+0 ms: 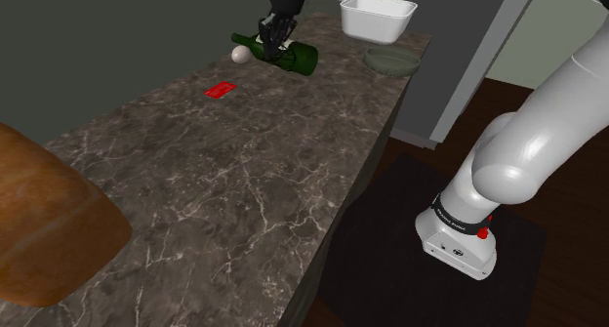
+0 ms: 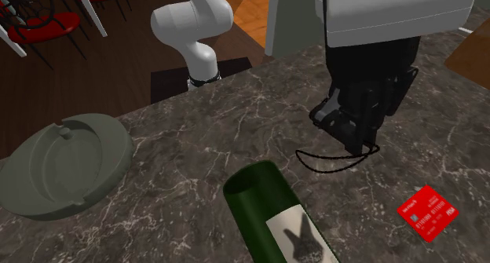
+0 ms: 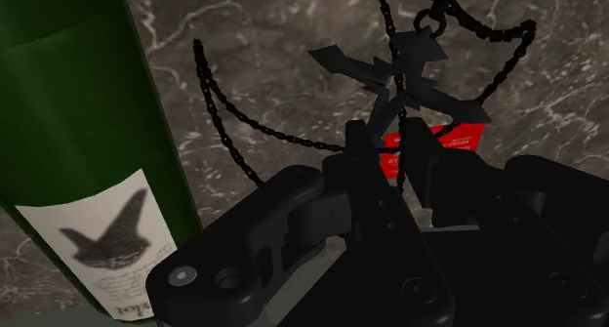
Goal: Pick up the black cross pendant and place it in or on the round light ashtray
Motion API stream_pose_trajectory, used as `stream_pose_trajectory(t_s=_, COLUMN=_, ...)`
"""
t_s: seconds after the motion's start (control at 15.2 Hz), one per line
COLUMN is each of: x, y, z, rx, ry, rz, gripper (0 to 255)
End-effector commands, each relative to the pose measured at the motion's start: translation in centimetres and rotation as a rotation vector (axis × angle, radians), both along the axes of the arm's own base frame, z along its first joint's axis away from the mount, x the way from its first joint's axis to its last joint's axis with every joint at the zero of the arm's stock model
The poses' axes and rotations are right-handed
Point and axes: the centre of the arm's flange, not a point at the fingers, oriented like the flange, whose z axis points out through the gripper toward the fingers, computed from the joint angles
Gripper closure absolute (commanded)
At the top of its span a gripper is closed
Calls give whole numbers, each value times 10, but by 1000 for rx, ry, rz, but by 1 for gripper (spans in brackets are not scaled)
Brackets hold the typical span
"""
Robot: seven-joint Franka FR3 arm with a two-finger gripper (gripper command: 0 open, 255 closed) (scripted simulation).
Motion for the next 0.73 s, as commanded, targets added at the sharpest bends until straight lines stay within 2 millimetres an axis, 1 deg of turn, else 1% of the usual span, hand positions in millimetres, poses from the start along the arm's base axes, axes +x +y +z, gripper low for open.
stream_pose_trajectory(t_s=0.0, x=1, y=0, z=12, rx=0, ry=0, rz=0, gripper=255)
stream_pose_trajectory(t_s=0.13, x=1, y=0, z=21, rx=0, ry=0, rz=0, gripper=255)
stream_pose_trajectory(t_s=0.66, x=-31, y=-101, z=21, rx=0, ry=0, rz=0, gripper=255)
